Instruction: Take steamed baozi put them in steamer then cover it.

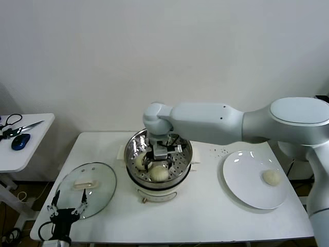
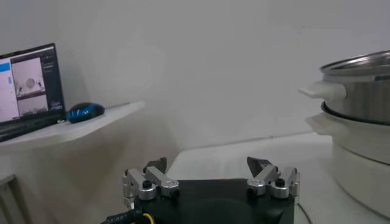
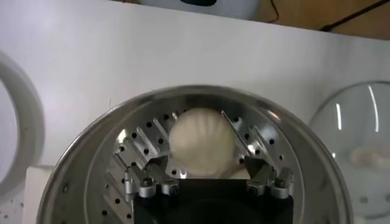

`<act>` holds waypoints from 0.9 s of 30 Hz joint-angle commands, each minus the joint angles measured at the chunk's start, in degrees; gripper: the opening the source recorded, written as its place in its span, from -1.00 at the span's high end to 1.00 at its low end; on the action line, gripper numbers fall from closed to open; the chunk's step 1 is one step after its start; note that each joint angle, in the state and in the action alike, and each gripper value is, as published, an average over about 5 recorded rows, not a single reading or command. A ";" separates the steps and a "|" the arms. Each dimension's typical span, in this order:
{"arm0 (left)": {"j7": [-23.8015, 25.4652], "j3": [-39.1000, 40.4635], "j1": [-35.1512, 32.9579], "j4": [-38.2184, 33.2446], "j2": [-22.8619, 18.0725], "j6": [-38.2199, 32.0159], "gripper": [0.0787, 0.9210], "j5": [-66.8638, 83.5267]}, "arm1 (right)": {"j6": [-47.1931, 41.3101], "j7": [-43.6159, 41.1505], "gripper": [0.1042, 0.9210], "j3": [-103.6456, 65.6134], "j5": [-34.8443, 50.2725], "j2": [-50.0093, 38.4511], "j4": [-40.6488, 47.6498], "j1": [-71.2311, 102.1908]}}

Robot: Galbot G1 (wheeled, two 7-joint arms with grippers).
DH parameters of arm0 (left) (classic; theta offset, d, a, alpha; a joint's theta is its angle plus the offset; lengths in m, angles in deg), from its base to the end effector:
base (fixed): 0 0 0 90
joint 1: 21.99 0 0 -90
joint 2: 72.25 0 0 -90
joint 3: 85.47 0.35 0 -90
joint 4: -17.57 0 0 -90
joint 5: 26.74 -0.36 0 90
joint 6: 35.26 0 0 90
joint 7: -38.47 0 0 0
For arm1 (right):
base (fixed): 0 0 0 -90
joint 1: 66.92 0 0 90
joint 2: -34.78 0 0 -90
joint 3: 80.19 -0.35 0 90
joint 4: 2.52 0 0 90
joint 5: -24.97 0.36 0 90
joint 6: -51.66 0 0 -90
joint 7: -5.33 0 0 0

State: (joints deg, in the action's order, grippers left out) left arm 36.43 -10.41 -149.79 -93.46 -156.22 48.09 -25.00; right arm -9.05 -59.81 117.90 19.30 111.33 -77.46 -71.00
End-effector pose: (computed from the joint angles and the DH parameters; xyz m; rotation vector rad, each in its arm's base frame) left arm 0.1275 0.1093 -0.3653 0.3041 -2.9559 -0.3017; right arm 0.5146 0.2182 -0.0715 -2.0824 0.0498 -2.2453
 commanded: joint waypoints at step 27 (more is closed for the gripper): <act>0.42 -0.80 -1.21 -1.22 1.19 -0.20 -0.77 -0.06 | -31.76 0.39 -0.76 -22.23 5.37 -51.16 10.71 26.51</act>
State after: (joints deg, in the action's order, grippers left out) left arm 36.78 -11.13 -150.79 -94.57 -155.06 47.85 -25.00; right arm -42.84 -57.45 112.60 33.82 70.87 -74.47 -65.65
